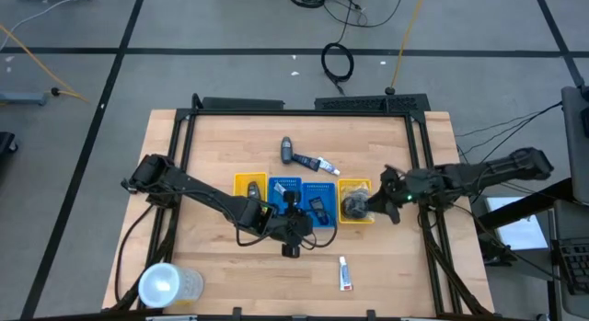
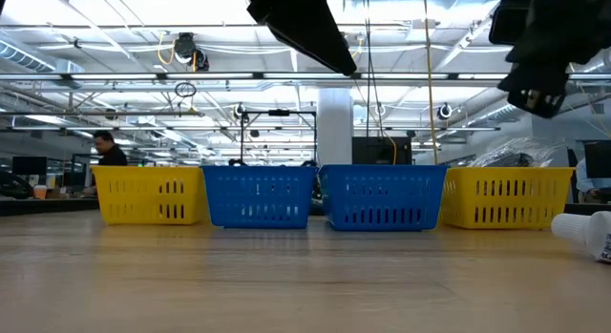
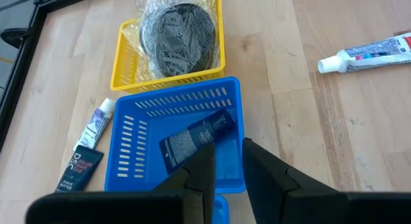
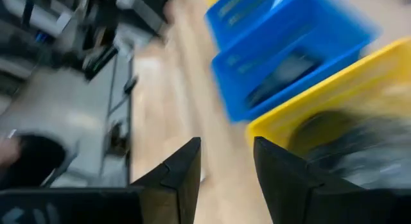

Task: Pick & Place Travel size toiletries
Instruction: Put the white toothpaste into the left blue basket

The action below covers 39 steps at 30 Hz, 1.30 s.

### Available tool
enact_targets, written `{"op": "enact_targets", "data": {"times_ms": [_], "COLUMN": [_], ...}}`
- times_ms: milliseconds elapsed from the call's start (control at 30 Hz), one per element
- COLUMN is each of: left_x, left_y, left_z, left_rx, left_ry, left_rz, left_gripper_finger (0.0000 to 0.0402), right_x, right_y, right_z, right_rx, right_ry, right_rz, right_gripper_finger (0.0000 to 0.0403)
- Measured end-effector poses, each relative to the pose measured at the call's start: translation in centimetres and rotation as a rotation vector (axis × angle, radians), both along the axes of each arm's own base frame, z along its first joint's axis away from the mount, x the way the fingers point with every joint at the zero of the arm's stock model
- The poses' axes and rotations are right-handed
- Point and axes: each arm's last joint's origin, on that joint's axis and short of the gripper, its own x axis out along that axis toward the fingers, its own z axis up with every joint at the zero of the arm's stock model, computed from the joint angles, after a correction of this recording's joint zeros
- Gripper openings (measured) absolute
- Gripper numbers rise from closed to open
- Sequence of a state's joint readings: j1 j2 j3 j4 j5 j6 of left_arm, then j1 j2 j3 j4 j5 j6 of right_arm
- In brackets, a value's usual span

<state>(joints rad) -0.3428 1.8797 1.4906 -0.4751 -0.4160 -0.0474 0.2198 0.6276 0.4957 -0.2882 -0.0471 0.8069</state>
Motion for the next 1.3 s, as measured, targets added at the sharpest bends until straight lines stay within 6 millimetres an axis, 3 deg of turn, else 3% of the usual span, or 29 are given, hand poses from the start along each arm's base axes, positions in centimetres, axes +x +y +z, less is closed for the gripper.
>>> {"op": "enact_targets", "data": {"times_ms": [333, 600, 733, 1100, 1300], "left_x": [0.0, 0.0, -0.1, -0.8, -1.9], "left_y": [0.0, 0.0, -0.2, -1.5, -2.4], "left_z": [0.0, 0.0, 0.0, -0.2, -0.7], "left_rx": [-0.013, -0.047, -0.060, -0.073, -0.066], "left_ry": [-0.004, -0.012, -0.014, 0.007, 0.086], "left_rz": [0.013, 0.048, 0.055, 0.044, 0.055], "left_gripper_finger": [0.0077, 0.0077, 0.0077, 0.0077, 0.0077], "right_x": [3.2, 3.9, 5.2, 10.2, 11.5], "right_y": [5.4, 8.6, 11.0, 17.1, 18.0], "right_z": [-1.8, -3.6, -2.3, 0.4, 1.0], "right_rx": [0.086, 0.133, 0.133, 0.067, 0.002], "right_ry": [0.022, 0.103, 0.046, 0.159, 0.305], "right_rz": [0.197, 0.172, 0.223, 0.313, 0.313], "right_gripper_finger": [0.0134, 0.0134, 0.0131, 0.0092, 0.0088]}}
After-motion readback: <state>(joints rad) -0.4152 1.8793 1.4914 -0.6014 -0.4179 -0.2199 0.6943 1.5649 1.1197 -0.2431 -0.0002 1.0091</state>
